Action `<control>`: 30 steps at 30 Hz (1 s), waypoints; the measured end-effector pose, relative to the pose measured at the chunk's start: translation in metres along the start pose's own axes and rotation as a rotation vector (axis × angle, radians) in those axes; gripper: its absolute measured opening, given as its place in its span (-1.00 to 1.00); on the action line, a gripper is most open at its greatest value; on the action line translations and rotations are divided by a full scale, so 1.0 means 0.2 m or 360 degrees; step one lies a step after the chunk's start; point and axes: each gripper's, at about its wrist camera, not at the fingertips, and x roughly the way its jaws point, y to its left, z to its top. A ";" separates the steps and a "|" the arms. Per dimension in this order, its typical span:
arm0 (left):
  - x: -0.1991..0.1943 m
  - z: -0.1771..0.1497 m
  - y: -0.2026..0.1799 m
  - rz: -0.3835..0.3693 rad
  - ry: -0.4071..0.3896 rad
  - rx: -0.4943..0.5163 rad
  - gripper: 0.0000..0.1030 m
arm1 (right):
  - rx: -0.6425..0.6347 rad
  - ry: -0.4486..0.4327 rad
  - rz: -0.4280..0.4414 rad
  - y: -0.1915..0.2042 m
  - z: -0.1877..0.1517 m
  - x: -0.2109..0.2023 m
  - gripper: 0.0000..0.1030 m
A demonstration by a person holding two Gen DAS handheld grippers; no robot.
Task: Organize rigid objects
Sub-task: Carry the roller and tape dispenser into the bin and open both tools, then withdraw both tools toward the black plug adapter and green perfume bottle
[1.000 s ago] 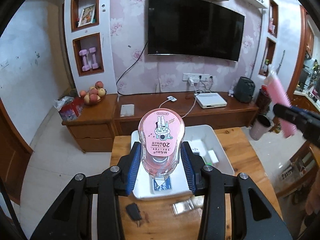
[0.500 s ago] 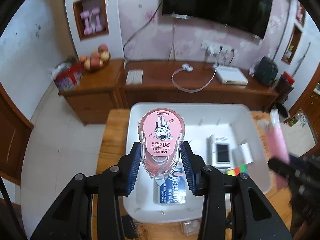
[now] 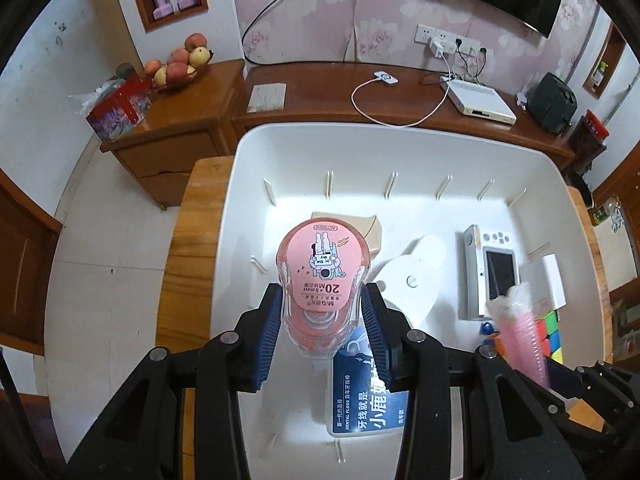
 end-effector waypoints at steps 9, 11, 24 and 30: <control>-0.01 -0.02 0.00 0.0020 0.0014 0.0012 0.07 | 0.0003 -0.0013 0.0035 0.00 -0.03 -0.04 0.06; -0.06 -0.03 0.00 0.0024 -0.0025 0.0015 0.32 | 0.0002 -0.0034 0.0045 0.00 -0.04 -0.07 0.06; -0.39 -0.08 0.03 0.0006 -0.0154 0.0044 0.44 | -0.0066 -0.0168 0.0074 0.04 -0.15 -0.33 0.06; -0.59 -0.12 0.05 0.0005 -0.0241 0.0048 0.46 | -0.0089 -0.0254 0.0098 0.06 -0.22 -0.49 0.06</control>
